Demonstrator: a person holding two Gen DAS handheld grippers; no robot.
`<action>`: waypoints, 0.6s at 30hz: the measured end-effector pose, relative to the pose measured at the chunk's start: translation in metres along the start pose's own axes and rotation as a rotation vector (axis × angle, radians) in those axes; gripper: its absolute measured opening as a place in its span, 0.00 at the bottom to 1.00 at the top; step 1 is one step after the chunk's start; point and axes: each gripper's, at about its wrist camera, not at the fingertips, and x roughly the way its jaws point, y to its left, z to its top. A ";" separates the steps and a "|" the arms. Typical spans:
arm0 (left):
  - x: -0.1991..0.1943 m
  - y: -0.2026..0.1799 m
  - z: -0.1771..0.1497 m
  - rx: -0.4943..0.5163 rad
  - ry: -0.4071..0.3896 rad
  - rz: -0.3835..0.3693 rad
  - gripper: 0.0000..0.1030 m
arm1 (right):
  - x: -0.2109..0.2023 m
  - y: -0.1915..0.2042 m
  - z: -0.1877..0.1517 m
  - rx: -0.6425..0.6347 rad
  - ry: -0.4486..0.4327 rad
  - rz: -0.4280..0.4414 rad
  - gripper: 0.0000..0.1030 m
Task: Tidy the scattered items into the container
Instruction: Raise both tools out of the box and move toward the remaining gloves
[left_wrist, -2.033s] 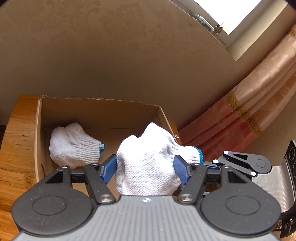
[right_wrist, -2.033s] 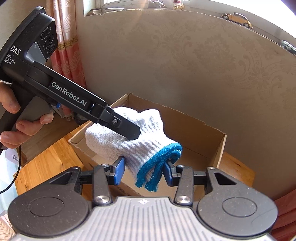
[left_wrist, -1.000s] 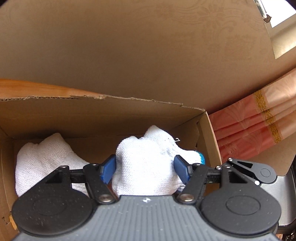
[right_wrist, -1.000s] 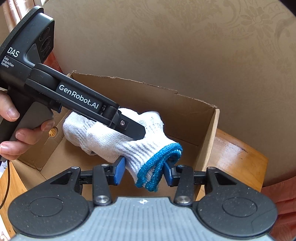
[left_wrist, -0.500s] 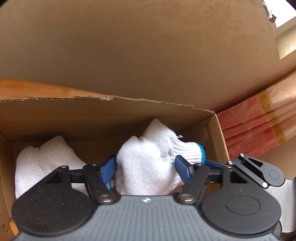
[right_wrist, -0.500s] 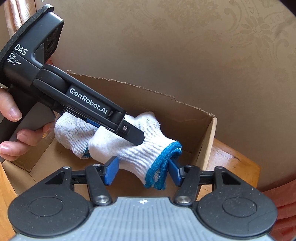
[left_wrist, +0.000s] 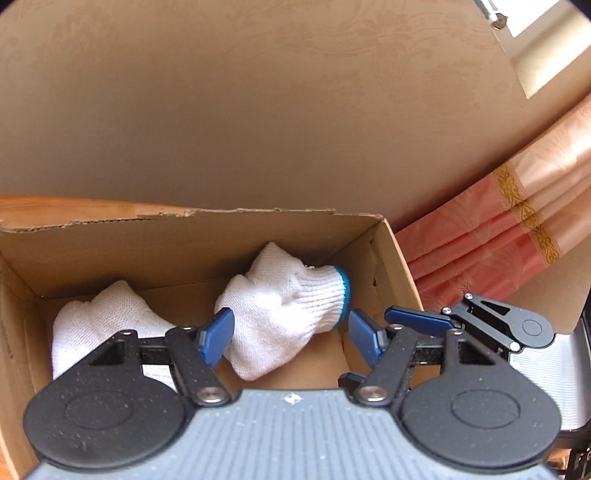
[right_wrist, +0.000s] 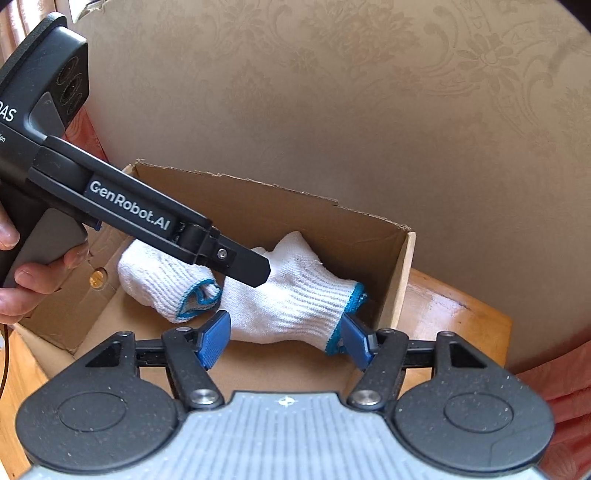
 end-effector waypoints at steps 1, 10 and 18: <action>-0.005 -0.002 -0.004 0.007 0.001 0.002 0.66 | -0.006 0.001 -0.002 -0.005 -0.002 -0.002 0.70; -0.060 -0.018 -0.061 0.133 0.023 0.027 0.69 | -0.055 0.020 -0.026 -0.024 -0.026 -0.009 0.73; -0.111 -0.036 -0.122 0.244 0.004 0.027 0.69 | -0.092 0.055 -0.052 -0.010 -0.052 -0.015 0.77</action>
